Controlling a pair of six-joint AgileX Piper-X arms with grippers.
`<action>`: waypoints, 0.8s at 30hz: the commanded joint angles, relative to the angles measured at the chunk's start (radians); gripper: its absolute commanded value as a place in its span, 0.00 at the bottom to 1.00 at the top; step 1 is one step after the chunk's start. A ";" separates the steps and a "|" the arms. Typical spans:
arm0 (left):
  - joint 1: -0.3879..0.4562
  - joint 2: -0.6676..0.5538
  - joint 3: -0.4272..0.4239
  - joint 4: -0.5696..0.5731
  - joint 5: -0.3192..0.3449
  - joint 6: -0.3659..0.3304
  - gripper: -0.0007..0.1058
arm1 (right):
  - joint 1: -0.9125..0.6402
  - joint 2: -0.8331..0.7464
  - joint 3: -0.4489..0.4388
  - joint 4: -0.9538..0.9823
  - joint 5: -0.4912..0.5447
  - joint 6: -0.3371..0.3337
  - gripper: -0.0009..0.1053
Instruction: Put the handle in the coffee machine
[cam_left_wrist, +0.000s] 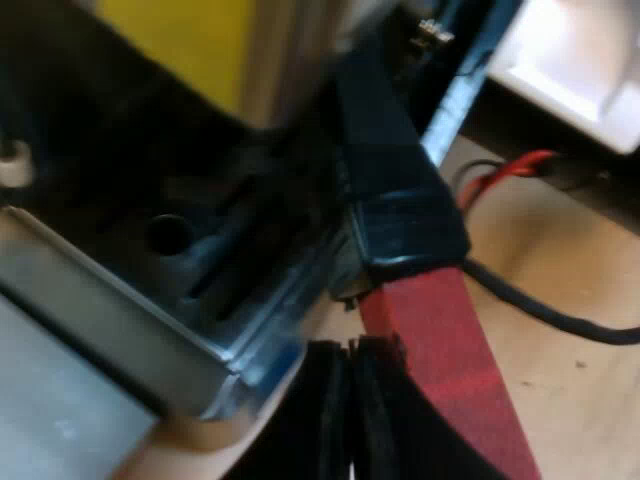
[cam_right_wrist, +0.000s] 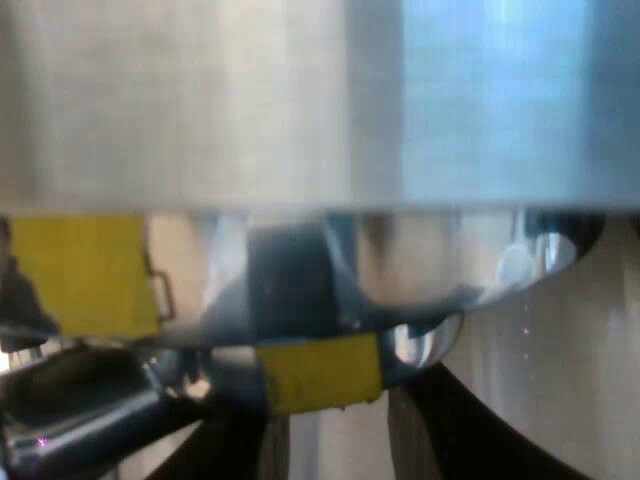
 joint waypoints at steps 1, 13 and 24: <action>-0.053 -0.004 -0.004 0.020 0.032 -0.002 0.02 | 0.002 -0.023 -0.018 -0.091 -0.014 -0.002 0.27; -0.190 -0.004 0.002 0.023 0.032 -0.030 0.02 | 0.002 -0.023 -0.018 -0.091 -0.014 -0.046 0.27; -0.190 -0.004 0.002 0.023 0.038 -0.036 0.02 | 0.002 -0.023 -0.018 -0.062 0.072 -0.046 0.27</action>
